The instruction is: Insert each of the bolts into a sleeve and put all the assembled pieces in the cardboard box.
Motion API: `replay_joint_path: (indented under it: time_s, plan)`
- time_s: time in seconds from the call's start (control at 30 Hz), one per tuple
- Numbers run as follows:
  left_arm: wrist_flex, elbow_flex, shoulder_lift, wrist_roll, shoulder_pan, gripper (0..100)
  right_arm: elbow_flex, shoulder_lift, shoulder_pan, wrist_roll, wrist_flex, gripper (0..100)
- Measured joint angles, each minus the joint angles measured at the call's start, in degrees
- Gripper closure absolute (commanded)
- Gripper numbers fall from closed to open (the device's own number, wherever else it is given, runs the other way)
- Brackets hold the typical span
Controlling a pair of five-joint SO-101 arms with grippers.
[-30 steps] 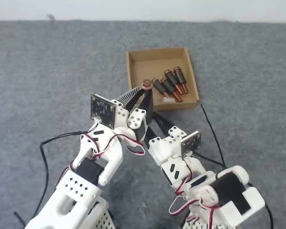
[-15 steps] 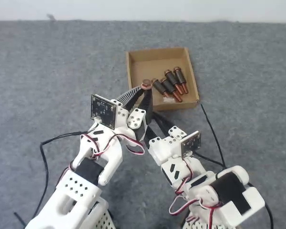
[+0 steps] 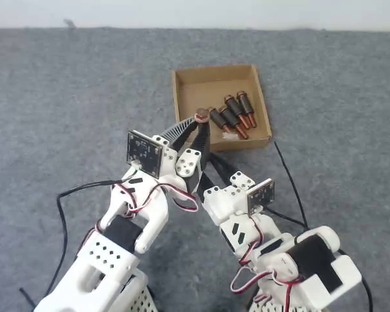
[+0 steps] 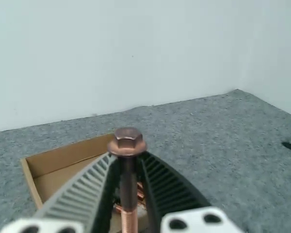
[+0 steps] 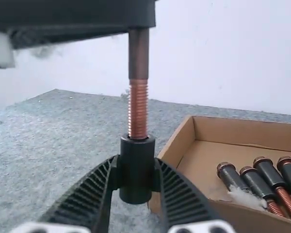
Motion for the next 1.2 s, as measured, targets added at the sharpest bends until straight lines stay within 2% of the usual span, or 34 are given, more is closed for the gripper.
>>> replay_joint_path:
  time_s: [0.4, 0.6, 0.8, 0.93, 1.1, 1.2]
  plan:
    - [-0.4, 0.5, 0.0, 0.1, 0.4, 99, 0.0, 0.0, -0.1, 0.0, 0.0, 99.2]
    - [-0.4, 0.9, 0.0, 0.3, -1.8, 99, 0.0, -0.1, -0.1, 0.0, 0.0, 99.2]
    - [0.0, 1.9, 0.0, 0.0, -0.2, 99, 0.0, -0.1, 0.1, 0.0, 0.0, 99.2]
    - [2.6, 2.1, 0.0, 0.0, 0.3, 99, 0.0, -0.1, 0.0, 0.1, 0.0, 99.2]
    - [10.6, 2.1, 0.0, -0.1, 0.3, 99, 0.0, -0.1, -0.1, 1.7, 0.0, 99.2]
    - [11.8, 4.4, 0.0, 0.1, 0.4, 99, 0.0, 0.0, -0.2, 1.8, 0.0, 99.2]
